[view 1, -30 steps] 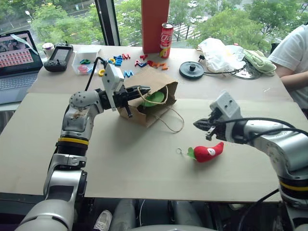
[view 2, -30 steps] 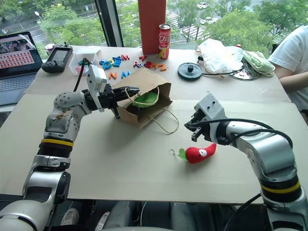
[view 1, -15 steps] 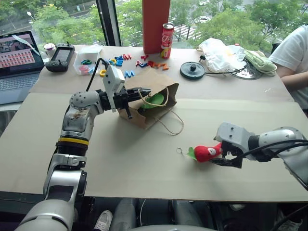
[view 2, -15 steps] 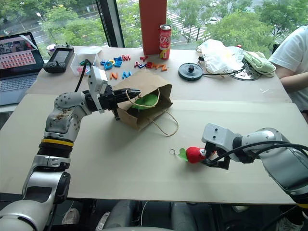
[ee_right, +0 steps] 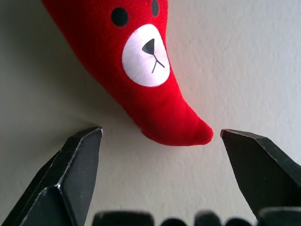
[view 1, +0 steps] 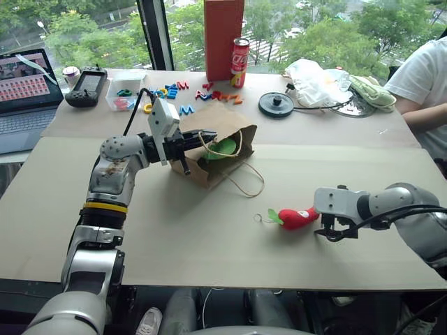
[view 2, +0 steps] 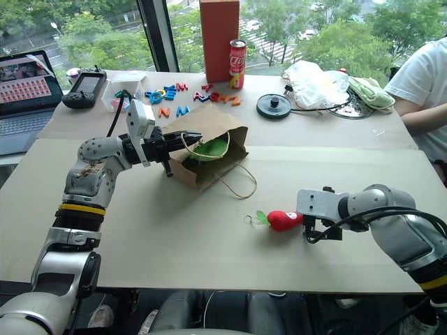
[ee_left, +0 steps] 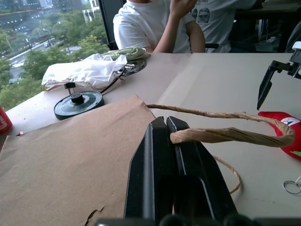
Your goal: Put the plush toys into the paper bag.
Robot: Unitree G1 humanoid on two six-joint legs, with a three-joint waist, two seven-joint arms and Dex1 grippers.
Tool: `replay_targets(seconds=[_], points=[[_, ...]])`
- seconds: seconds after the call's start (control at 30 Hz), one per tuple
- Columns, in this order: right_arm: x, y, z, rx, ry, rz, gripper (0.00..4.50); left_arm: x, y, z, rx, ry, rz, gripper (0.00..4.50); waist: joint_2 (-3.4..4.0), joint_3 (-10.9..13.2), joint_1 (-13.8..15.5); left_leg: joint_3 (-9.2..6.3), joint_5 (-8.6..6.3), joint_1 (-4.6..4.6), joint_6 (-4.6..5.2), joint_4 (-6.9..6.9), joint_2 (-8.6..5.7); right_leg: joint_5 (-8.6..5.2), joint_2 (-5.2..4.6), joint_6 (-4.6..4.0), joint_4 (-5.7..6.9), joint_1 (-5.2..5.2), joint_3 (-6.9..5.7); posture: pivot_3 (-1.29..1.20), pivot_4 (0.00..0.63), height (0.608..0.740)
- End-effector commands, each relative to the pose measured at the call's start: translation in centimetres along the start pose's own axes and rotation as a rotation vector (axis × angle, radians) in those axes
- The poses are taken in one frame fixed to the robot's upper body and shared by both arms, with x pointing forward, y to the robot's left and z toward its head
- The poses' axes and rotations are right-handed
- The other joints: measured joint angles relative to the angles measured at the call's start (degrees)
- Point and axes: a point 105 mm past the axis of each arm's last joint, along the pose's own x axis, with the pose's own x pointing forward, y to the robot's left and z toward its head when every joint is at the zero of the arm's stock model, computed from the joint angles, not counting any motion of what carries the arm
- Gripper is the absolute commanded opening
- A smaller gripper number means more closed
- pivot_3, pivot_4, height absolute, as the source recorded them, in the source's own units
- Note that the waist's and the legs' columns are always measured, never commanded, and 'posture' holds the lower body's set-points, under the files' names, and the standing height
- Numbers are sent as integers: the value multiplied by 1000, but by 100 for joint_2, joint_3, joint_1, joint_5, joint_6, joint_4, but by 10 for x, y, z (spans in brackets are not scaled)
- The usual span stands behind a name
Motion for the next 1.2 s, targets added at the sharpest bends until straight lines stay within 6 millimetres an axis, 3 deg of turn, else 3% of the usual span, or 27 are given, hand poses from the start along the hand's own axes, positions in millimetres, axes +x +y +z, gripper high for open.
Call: replay_targets(seconds=[0.03, 0.07, 0.1, 0.47, 0.6, 0.87, 1.2], points=[[4, 2, -2, 37, -1, 15, 4458, 0, 0, 13, 45, -26, 1, 0, -7, -5, -5, -1, 0, 1, 0, 0, 1, 0, 0, -1, 1, 0, 0, 0, 150, 739], [5, 3, 0, 36, -9, 19, 3934, 0, 0, 13, 45, -25, 2, 0, -8, -5, -6, -1, 0, 2, 0, 1, 2, 1, 1, -2, 2, 1, 0, 0, 150, 739], [5, 3, 2, 33, -16, 24, 3755, 0, 0, 13, 45, -25, 2, 0, -8, -5, -9, -1, 0, 2, 0, 1, 2, 1, 1, -2, 3, 0, 1, 0, 150, 739], [7, 9, 12, 62, -55, 47, 13, 0, 0, 12, 50, -19, 4, 0, -8, -5, -2, 3, 0, -1, 0, 0, 0, 1, 1, -2, 6, -6, 8, 0, 150, 739], [-3, 7, 28, 74, -139, 34, 13, 0, 1, 12, 49, -17, 7, 0, -7, -4, 1, 2, 0, -5, 0, -2, 0, 1, 1, -1, 6, -10, 8, 0, 150, 739], [-37, -1, 97, 78, -421, -11, 13, 0, 4, 13, 36, -26, 21, 0, -3, -1, 25, -2, 0, -13, 0, -6, -2, 0, -1, 0, 4, -15, 7, 0, 150, 739], [5, -42, 132, 143, -340, -161, 13, 2, 2, 15, 34, -32, 12, 0, -1, -1, 11, 2, 0, -31, 0, -6, -4, 1, -2, -2, 6, -34, 7, 0, 150, 739]])
